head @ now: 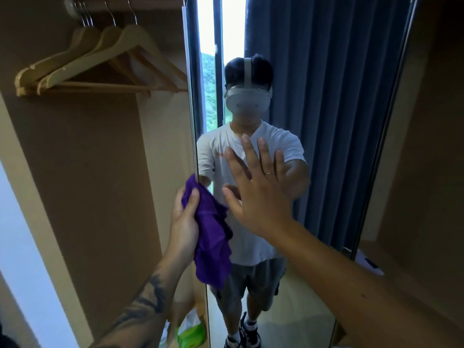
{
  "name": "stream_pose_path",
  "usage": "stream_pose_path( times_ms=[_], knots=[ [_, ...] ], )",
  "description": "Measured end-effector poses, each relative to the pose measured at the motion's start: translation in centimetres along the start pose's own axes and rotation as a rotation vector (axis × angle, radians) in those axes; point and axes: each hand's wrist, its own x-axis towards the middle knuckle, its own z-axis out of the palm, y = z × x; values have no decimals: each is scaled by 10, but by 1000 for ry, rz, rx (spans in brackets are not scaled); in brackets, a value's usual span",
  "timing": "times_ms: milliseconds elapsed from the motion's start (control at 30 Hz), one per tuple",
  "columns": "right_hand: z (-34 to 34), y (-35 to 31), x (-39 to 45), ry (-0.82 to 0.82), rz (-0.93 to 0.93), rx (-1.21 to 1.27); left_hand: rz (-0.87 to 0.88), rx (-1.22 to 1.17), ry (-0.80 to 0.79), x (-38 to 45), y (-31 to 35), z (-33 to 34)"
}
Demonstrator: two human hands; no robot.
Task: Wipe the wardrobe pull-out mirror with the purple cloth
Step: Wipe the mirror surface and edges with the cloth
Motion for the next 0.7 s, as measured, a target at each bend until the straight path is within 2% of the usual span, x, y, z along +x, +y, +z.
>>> stream_pose_path(
  times_ms=[100,300,500,700],
  knots=[
    [1,2,-8,-19,-21,-33,-35,2,3,-5,-7,-5],
    [3,-2,-10,-20,11,23,110,21,14,17,26,12],
    [3,-4,-17,-40,18,2,-9,17,4,-17,-23,-13],
    [7,0,-41,-81,4,-16,41,-11,23,3,-3,-3]
  ],
)
